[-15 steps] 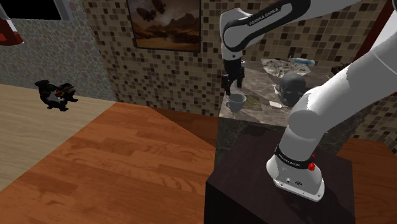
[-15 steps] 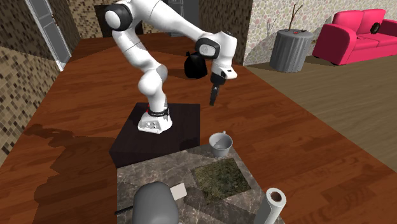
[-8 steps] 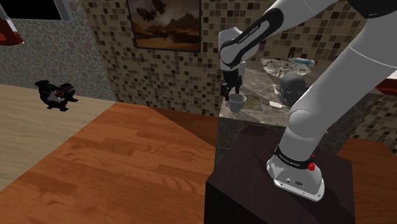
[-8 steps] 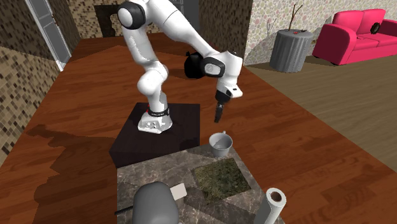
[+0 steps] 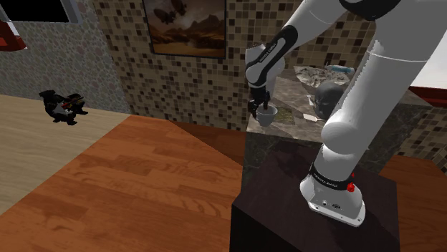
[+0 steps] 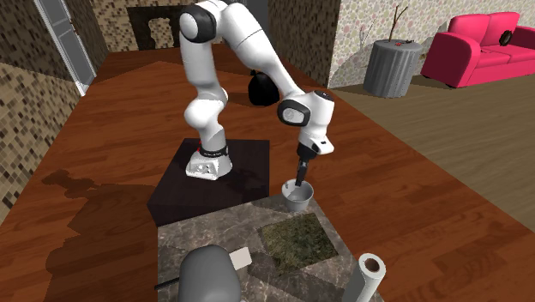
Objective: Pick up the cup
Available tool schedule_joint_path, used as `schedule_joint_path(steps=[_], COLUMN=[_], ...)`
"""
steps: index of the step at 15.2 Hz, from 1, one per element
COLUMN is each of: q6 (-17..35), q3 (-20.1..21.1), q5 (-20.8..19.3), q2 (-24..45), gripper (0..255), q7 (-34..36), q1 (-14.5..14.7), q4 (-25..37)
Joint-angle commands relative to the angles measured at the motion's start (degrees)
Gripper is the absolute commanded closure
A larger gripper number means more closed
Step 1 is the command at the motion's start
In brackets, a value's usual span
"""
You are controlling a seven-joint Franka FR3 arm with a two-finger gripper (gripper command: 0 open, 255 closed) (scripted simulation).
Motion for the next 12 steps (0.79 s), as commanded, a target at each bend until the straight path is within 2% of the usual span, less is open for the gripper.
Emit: schedule_joint_path(steps=[1, 6, 7, 12], q6=[2.1, 5.1, 5.3, 5.3], q3=[-0.1, -0.2, -0.2, -0.3], q5=[-0.1, -0.1, -0.2, -0.2], q2=[1.8, 4.4, 4.3, 4.3], gripper=[0, 0, 255, 255], q7=[0.1, 0.5, 0.4, 0.3], q1=[-0.1, -0.2, -0.2, -0.3], q4=[-0.2, -0.7, -0.9, -0.9])
